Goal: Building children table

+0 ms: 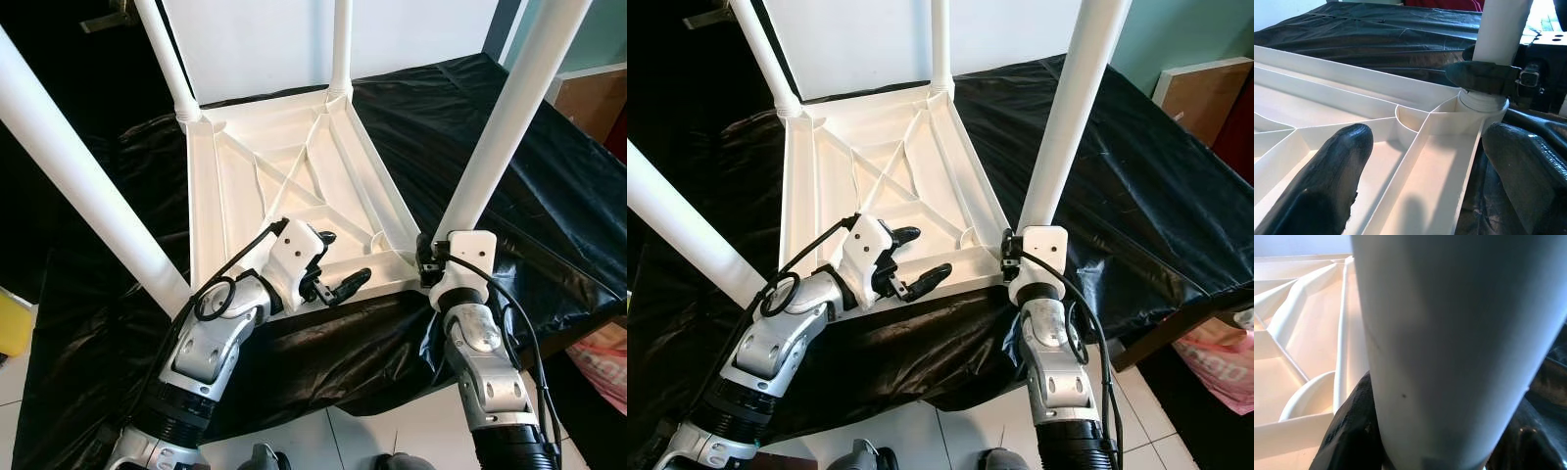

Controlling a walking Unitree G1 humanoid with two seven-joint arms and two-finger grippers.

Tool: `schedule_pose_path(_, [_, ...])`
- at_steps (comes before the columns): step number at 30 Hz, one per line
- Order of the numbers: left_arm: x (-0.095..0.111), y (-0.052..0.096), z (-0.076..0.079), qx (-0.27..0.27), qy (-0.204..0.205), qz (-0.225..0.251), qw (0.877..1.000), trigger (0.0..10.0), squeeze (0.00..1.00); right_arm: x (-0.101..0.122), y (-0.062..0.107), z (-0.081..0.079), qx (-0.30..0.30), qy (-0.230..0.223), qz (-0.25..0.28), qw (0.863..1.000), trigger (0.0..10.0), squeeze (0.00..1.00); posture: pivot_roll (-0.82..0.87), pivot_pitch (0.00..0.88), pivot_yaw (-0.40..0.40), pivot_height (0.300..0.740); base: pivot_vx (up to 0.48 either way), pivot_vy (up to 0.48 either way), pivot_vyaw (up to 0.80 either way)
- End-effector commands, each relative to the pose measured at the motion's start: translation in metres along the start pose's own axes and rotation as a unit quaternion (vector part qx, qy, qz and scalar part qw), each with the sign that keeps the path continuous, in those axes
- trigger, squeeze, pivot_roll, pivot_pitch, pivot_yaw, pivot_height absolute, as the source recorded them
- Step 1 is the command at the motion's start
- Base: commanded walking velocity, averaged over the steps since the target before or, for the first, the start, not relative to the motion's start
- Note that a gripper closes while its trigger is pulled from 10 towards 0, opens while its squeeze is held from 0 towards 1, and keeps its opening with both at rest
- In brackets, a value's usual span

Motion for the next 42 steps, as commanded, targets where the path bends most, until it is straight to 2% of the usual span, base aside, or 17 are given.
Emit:
schedule_pose_path(1, [0.002,0.001,-0.006,0.035,0.011,0.009,0.999,10.0,0.00,-0.007,0.004,0.007,0.004,-0.001,-0.010,1.000,10.0,1.00,-0.07,0.126,0.039,0.740,0.000,0.000,0.00])
schedule_pose_path(8, [0.004,0.003,-0.007,0.034,0.023,0.019,0.999,10.0,0.00,-0.001,0.005,0.010,0.037,-0.017,0.011,0.999,10.0,1.00,-0.06,0.136,0.032,0.740,0.000,0.000,0.00])
schedule_pose_path(9, [0.005,0.004,-0.005,0.033,0.027,0.020,0.999,10.0,0.00,0.001,0.006,0.010,0.063,-0.028,0.021,0.997,10.0,0.00,-0.06,0.138,0.031,0.740,0.000,0.000,0.00])
schedule_pose_path(13, [0.003,0.006,-0.001,0.023,0.032,0.017,0.999,10.0,0.00,0.005,0.009,0.012,0.117,-0.033,0.038,0.992,10.0,0.00,-0.05,0.139,0.034,0.740,0.000,0.000,0.00])
schedule_pose_path(15, [0.000,0.009,0.006,0.004,0.035,0.007,0.999,10.0,0.00,0.004,0.010,0.018,0.190,-0.021,0.044,0.981,10.0,0.00,-0.05,0.140,0.042,0.740,0.000,0.000,0.00])
schedule_pose_path(19, [-0.002,0.011,0.011,-0.016,0.032,-0.003,0.999,10.0,0.00,0.004,0.008,0.024,0.245,-0.005,0.046,0.969,10.0,0.00,-0.05,0.139,0.048,0.740,0.000,0.000,0.00])
schedule_pose_path(21, [-0.001,0.010,0.017,-0.030,0.029,-0.003,0.999,10.0,0.00,0.001,-0.002,0.029,0.299,0.012,0.037,0.954,10.0,0.00,-0.05,0.135,0.061,0.740,0.000,0.000,0.00])
schedule_pose_path(23, [-0.001,0.010,0.017,-0.030,0.029,-0.003,0.999,10.0,0.00,0.001,-0.002,0.029,0.299,0.012,0.037,0.954,10.0,0.00,-0.05,0.135,0.061,0.740,0.000,0.000,0.00])
schedule_pose_path(24, [0.000,0.010,0.019,-0.037,0.026,-0.003,0.999,10.0,0.00,-0.002,-0.006,0.024,0.331,0.030,0.029,0.943,10.0,0.00,-0.05,0.134,0.068,0.740,0.000,0.000,0.00])
schedule_pose_path(25, [0.000,0.010,0.019,-0.037,0.026,-0.003,0.999,10.0,0.00,-0.002,-0.006,0.024,0.331,0.030,0.029,0.943,10.0,0.00,-0.05,0.134,0.068,0.740,0.000,0.000,0.00])
schedule_pose_path(29, [0.001,0.010,0.020,-0.042,0.025,-0.006,0.999,10.0,0.00,0.001,-0.015,0.014,0.380,0.057,0.034,0.923,10.0,0.00,-0.05,0.133,0.068,0.740,0.000,0.000,0.00])
schedule_pose_path(34, [0.002,0.010,0.020,-0.039,0.026,-0.006,0.999,10.0,0.00,0.002,-0.021,0.007,0.411,0.062,0.035,0.909,10.0,0.00,-0.05,0.132,0.066,0.740,0.000,0.000,0.00])
schedule_pose_path(36, [0.002,0.010,0.020,-0.039,0.026,-0.007,0.999,10.0,0.00,0.002,-0.021,0.008,0.413,0.061,0.036,0.908,10.0,0.00,-0.05,0.132,0.066,0.740,0.000,0.000,0.00])
schedule_pose_path(37, [0.002,0.010,0.020,-0.039,0.026,-0.007,0.999,10.0,0.00,0.002,-0.021,0.007,0.415,0.061,0.037,0.907,6.3,0.00,-0.05,0.131,0.065,0.740,0.000,0.000,0.00])
schedule_pose_path(39, [0.002,0.010,0.020,-0.039,0.025,-0.007,0.999,10.0,0.00,0.002,-0.021,0.007,0.417,0.062,0.038,0.906,6.3,0.00,-0.05,0.131,0.064,0.740,0.000,0.000,0.00])
schedule_pose_path(40, [0.002,0.010,0.020,-0.038,0.025,-0.005,0.999,10.0,0.00,0.003,-0.021,0.005,0.422,0.062,0.041,0.904,0.0,0.00,-0.05,0.130,0.060,0.740,0.000,0.000,0.00])
schedule_pose_path(42, [0.003,0.010,0.021,-0.034,0.026,-0.002,0.999,10.0,0.00,-0.002,-0.019,0.004,0.426,0.064,0.040,0.901,0.0,0.00,-0.04,0.127,0.046,0.740,0.000,0.000,0.00])
Point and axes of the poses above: a point about 5 cm out from each wrist's last joint towards the gripper, its own y axis pointing back from the gripper into the wrist, its own x axis along the axis of the wrist's last joint, z = x × y, the point moved 3 cm from there along -y, pointing out of the wrist towards the gripper, and after that the axes turned 8 degrees about y, right-handed, at the moved point
